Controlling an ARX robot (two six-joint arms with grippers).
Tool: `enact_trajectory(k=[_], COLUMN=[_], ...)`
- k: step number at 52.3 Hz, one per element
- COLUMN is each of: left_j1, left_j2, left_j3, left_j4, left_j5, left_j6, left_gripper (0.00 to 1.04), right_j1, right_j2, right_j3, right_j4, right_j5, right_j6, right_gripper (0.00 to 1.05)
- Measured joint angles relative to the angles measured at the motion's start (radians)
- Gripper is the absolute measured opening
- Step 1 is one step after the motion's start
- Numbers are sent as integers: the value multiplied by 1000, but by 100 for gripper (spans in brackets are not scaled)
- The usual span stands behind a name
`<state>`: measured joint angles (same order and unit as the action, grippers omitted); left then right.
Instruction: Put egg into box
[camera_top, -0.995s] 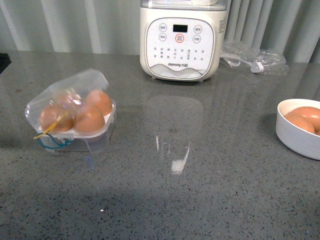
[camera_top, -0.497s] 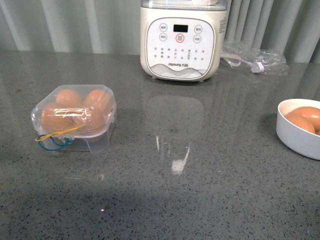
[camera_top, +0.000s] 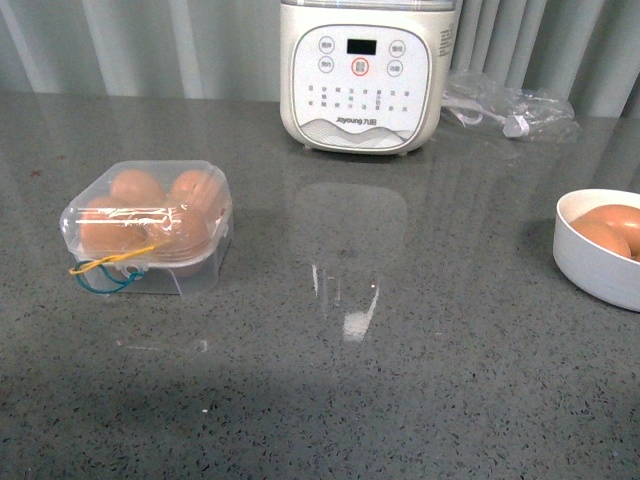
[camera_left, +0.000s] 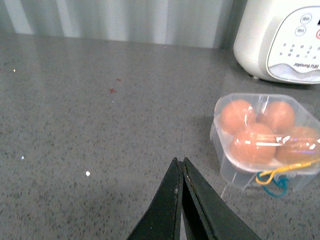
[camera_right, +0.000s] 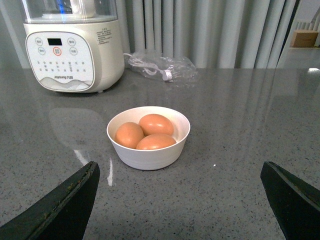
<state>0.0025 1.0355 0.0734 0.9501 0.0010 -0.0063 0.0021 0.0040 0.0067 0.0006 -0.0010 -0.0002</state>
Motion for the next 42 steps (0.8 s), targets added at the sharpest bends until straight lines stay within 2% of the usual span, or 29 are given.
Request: enact_trajectory(k=[42], left_j1=[0], left_j2=[-625], left_j3=[-45], left_j4=[-539], left_j5=[-1], left_j6=[1], left_gripper=[4], right_j1=[0], right_j2=[0], right_j3=[0], right_j4=[0], right_j5=[0], right_j6=[0], right_gripper=[98])
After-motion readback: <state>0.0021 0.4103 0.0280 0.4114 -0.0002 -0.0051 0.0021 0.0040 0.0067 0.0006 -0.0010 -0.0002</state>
